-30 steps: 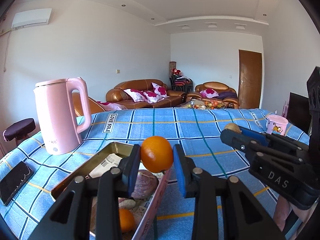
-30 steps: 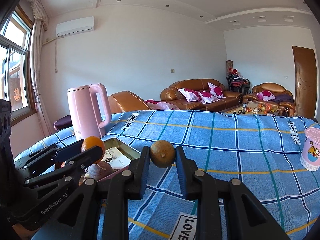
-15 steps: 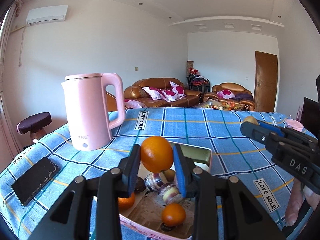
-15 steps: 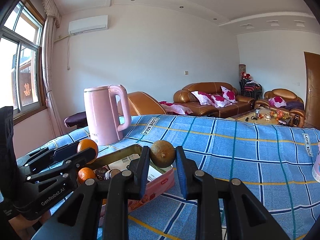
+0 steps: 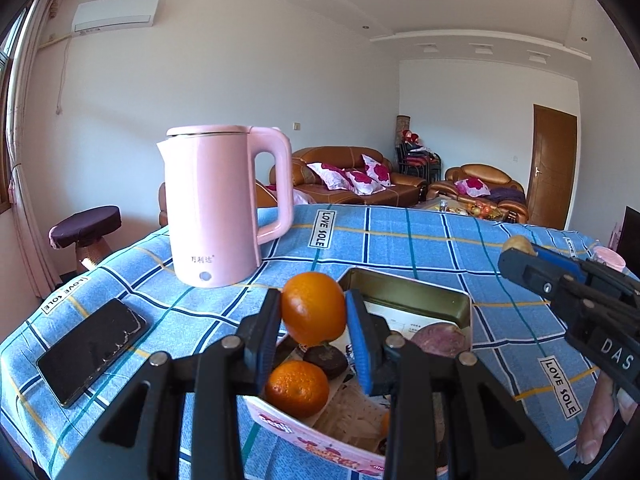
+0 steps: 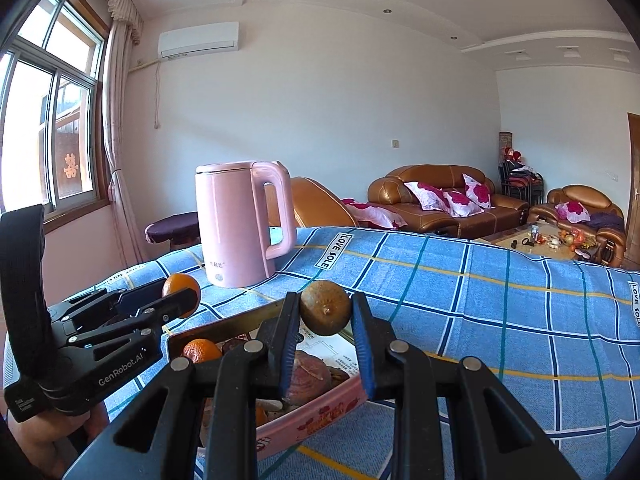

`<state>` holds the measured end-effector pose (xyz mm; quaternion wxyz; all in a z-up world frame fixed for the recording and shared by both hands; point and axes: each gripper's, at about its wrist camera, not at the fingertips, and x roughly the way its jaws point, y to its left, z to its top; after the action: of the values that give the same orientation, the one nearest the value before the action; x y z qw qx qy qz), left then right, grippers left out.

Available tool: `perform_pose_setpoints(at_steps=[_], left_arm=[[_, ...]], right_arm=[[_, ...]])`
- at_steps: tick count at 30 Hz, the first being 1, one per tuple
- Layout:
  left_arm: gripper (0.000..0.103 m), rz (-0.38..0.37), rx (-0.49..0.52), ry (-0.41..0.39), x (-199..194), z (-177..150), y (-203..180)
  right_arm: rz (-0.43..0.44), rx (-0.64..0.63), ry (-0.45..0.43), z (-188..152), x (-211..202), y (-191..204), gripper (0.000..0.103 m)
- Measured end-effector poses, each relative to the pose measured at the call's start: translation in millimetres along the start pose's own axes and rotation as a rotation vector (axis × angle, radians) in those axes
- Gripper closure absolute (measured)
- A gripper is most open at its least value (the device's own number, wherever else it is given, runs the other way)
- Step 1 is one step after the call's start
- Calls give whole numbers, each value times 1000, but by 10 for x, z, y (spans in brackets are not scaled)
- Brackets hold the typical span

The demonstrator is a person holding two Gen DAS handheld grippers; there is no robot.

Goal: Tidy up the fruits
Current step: 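Lower the orange into the tin and open the left tool while the right tool releases its fruit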

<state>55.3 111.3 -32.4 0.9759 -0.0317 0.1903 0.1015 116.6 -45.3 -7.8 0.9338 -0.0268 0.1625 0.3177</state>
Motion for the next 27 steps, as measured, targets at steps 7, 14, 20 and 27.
perform_pose_setpoints(at_steps=[7, 14, 20, 27], left_arm=[[69, -6, -6, 16, 37, -26, 49], [69, 8, -29, 40, 108, -48, 170], [69, 0, -31, 52, 171, -77, 187], [69, -4, -35, 64, 203, -80, 206]], right_arm=[[17, -18, 25, 0, 158, 125, 75], [31, -31, 58, -44, 327, 238, 75], [32, -37, 94, -90, 491, 299, 75], [31, -40, 129, -151, 615, 318, 75]])
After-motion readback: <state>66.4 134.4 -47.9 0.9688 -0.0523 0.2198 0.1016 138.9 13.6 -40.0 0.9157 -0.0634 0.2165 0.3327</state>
